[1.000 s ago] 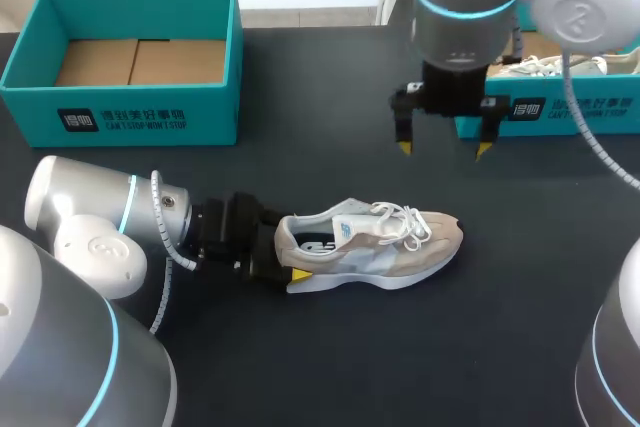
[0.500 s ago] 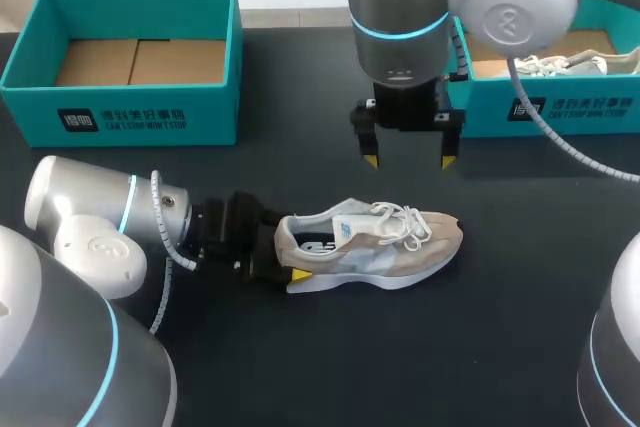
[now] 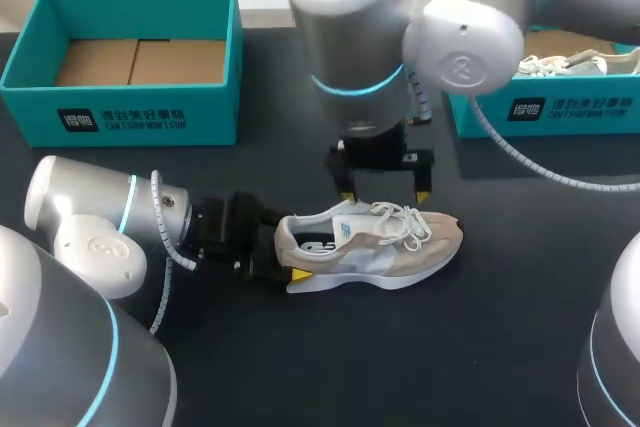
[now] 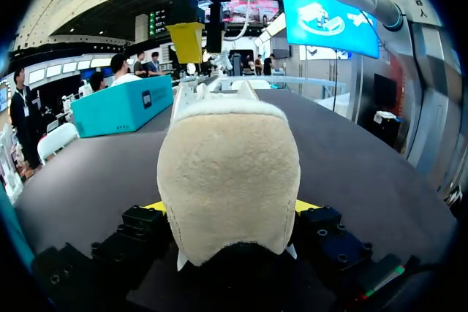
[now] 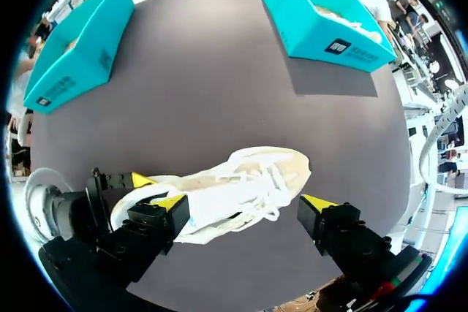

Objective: Take the shoe out of the shoebox, open the shoe tongue, remove and reinsert the insole, then place the shoe into the shoebox

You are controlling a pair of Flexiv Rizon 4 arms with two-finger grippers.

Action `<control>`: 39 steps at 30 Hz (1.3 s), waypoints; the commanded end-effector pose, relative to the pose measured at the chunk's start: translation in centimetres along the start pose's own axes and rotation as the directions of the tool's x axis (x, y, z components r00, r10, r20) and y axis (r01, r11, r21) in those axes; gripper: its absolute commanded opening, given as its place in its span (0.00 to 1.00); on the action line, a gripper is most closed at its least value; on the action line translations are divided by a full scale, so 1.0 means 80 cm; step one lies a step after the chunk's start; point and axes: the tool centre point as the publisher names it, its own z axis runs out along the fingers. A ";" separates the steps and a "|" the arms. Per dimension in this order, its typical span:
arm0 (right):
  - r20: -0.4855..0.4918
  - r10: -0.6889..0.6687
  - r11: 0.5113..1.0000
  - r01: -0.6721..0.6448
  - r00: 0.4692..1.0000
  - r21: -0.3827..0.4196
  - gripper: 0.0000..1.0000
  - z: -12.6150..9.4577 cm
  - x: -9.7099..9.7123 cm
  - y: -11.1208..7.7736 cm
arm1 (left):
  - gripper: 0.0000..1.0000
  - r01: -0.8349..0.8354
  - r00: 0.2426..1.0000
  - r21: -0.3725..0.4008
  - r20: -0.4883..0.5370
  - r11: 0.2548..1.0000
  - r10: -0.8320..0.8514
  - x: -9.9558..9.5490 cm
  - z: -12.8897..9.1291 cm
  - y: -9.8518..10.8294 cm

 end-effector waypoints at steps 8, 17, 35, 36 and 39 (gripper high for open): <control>0.066 -0.048 0.998 0.050 0.997 -0.030 1.00 -0.004 0.054 -0.042 | 0.00 -0.001 1.000 -0.002 0.000 1.000 0.001 -0.007 0.010 0.010; 0.064 -0.064 0.998 0.065 0.996 -0.003 1.00 0.022 0.083 -0.058 | 0.00 -0.001 1.000 -0.002 0.000 1.000 0.001 -0.007 0.010 0.010; 0.273 0.009 1.000 -0.005 0.962 -0.017 1.00 0.078 0.070 -0.053 | 0.00 -0.001 1.000 -0.002 0.000 1.000 0.001 -0.007 0.010 0.010; 0.267 0.010 1.000 -0.010 0.964 -0.002 1.00 0.084 0.068 -0.052 | 0.00 -0.001 1.000 -0.002 0.000 1.000 0.001 -0.007 0.010 0.010; 0.290 0.032 0.999 -0.032 0.957 -0.004 1.00 0.095 0.060 -0.045 | 0.00 -0.001 1.000 -0.002 0.000 1.000 0.001 -0.007 0.010 0.010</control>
